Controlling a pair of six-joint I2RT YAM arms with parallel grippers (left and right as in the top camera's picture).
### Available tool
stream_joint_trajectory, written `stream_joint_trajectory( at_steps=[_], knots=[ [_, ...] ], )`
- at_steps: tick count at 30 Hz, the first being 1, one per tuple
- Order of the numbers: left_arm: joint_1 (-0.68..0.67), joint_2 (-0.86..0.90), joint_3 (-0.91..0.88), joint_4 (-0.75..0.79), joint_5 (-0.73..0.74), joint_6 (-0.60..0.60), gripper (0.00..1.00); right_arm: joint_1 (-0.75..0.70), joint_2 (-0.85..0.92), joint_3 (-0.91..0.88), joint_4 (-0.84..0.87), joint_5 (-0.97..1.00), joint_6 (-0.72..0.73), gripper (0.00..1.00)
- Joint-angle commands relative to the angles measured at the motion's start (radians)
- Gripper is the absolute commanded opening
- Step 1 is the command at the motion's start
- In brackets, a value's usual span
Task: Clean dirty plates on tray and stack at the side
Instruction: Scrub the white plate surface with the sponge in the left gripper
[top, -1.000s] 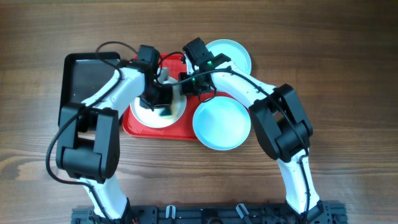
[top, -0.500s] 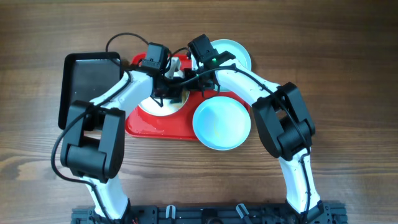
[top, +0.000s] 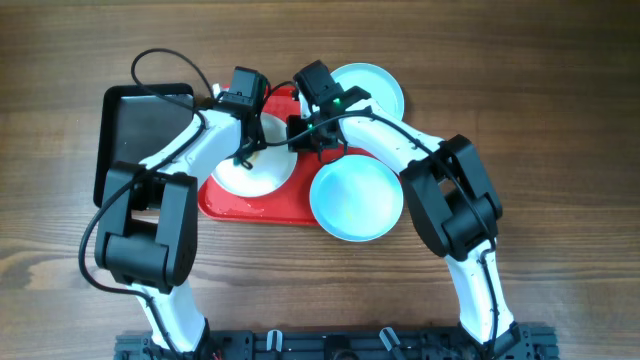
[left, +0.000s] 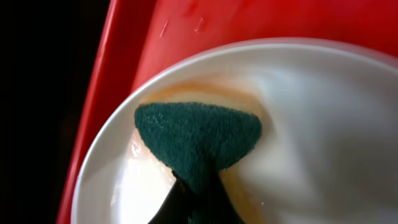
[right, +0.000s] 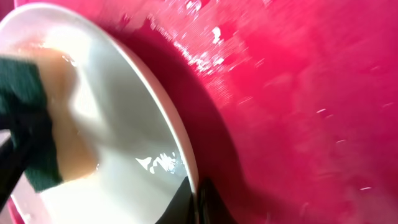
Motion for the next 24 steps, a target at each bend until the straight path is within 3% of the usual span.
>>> stream_joint_trajectory(
  at_steps=[1,5,8,12,21,24],
  knots=[
    [0.016,0.031,-0.036,-0.193,0.027,0.011,0.04,-0.008,0.023,0.009,-0.002,0.004,-0.003,0.04],
    [0.016,0.031,-0.036,-0.225,0.266,0.224,0.04,-0.008,0.023,0.009,-0.002,0.004,-0.003,0.04],
    [0.016,0.031,-0.036,-0.208,0.526,0.38,0.04,-0.008,0.023,0.009,-0.002,0.004,-0.003,0.04],
    [0.016,0.031,-0.036,-0.157,0.772,0.485,0.04,-0.008,0.023,0.009,-0.002,0.003,-0.003,0.04],
    [0.016,0.031,-0.036,0.004,0.808,0.481,0.04,-0.008,0.023,0.009,-0.002,0.003,-0.005,0.04],
    [0.016,0.031,-0.036,0.075,0.748,0.431,0.04,-0.008,0.023,0.009,-0.002,0.003,-0.005,0.04]
  ],
)
